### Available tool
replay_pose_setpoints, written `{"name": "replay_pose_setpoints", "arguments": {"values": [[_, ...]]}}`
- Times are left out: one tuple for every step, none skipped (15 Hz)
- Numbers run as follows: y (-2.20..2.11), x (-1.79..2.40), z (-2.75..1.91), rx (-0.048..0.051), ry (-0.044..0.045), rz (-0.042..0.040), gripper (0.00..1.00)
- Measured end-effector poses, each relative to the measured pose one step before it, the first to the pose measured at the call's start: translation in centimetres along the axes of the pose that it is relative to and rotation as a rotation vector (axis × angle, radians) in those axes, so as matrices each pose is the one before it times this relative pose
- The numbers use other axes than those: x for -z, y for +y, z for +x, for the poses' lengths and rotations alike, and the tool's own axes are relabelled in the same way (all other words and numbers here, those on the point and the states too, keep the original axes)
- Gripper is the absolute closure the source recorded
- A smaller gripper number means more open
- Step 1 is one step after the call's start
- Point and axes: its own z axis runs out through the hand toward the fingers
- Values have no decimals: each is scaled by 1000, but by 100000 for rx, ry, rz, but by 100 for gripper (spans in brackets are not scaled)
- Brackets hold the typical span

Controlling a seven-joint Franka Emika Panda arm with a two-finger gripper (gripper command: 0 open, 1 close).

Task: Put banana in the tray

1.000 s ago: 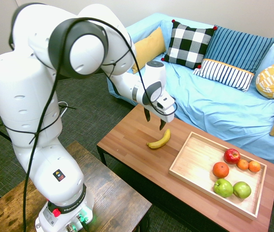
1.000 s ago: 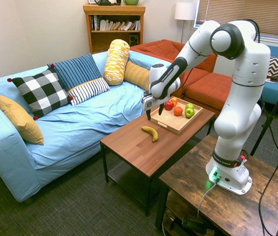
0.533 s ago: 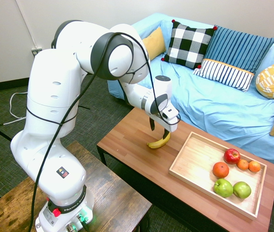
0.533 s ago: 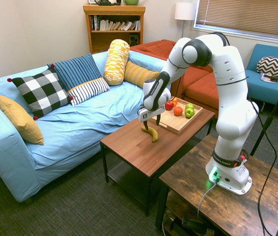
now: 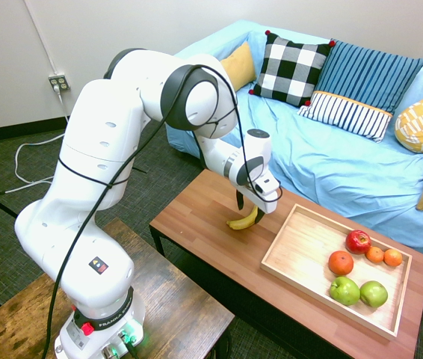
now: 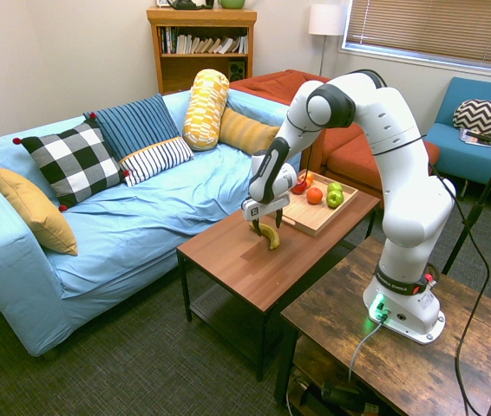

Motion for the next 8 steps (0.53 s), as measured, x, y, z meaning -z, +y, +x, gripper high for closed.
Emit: {"name": "replay_pose_setpoints", "arguments": {"values": [[94,-402,85,-278,-246,-143,100],[69,-288,95,-226,-269,119,100],[19,-188,58,-86,-59,312,100],[-30,-156,46,-320,-117,407,100],[-29,-140,18,-197,-127,192,100],[-13,-86,32,-203,-210,149,100],[-11,-29,41,-108,-279,211,100],[40,-120,4,-29,-272,32,100]]}}
